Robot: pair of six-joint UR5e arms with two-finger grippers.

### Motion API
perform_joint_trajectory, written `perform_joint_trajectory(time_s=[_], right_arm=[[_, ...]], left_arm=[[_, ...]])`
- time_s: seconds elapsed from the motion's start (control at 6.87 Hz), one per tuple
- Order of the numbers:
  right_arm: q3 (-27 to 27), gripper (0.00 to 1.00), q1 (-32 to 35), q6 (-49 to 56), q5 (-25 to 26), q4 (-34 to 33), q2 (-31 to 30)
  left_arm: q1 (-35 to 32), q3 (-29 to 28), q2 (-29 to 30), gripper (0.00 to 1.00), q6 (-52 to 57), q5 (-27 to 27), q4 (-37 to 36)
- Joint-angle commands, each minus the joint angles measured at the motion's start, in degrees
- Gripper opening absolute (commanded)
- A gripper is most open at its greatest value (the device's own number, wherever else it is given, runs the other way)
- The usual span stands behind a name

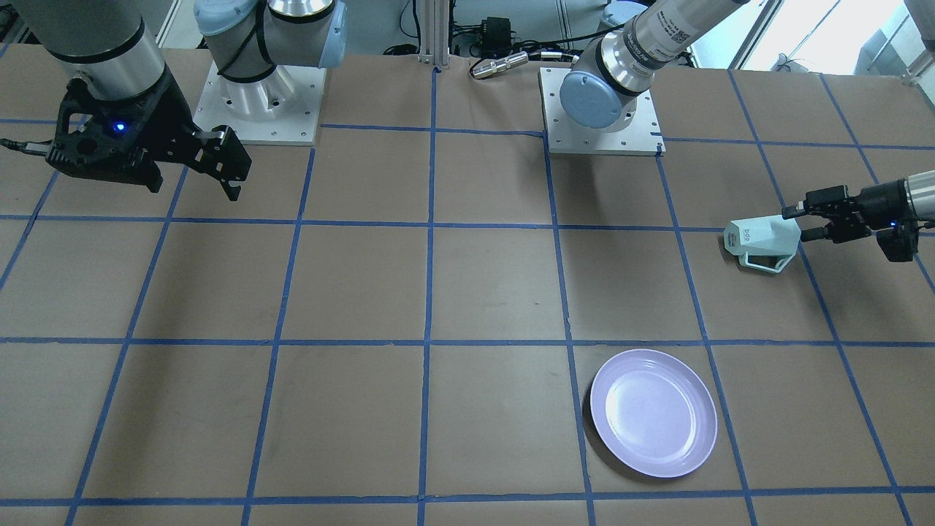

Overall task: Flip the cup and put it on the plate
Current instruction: 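Close the left gripper on the mint-green cup's rim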

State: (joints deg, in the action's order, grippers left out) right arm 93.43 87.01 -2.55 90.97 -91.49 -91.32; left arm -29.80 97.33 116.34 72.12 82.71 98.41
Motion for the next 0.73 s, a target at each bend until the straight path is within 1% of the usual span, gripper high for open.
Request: perform_joint_trajectory(time_s=[0.0, 0.15, 0.29, 0.44, 0.58], right_arm=[[0.0, 1.00, 0.0, 0.0, 0.0, 0.0, 0.0], [0.0, 1.00, 0.0, 0.0, 0.0, 0.0, 0.0], [0.0, 1.00, 0.0, 0.0, 0.0, 0.0, 0.0], [0.0, 1.00, 0.0, 0.0, 0.0, 0.0, 0.0], [0.0, 1.00, 0.0, 0.0, 0.0, 0.0, 0.0]], left_arm=[[-0.1, 1.1, 0.1, 1.00, -0.2, -1.1, 1.3], [-0.1, 1.3, 0.2, 1.00, -0.6, -3.1, 1.3], [-0.1, 1.4, 0.3, 1.00, -0.6, -3.5, 1.3], [-0.1, 1.6, 0.3, 0.83, -0.3, -3.7, 1.3], [-0.1, 1.7, 0.2, 0.20, -0.3, -3.7, 1.3]])
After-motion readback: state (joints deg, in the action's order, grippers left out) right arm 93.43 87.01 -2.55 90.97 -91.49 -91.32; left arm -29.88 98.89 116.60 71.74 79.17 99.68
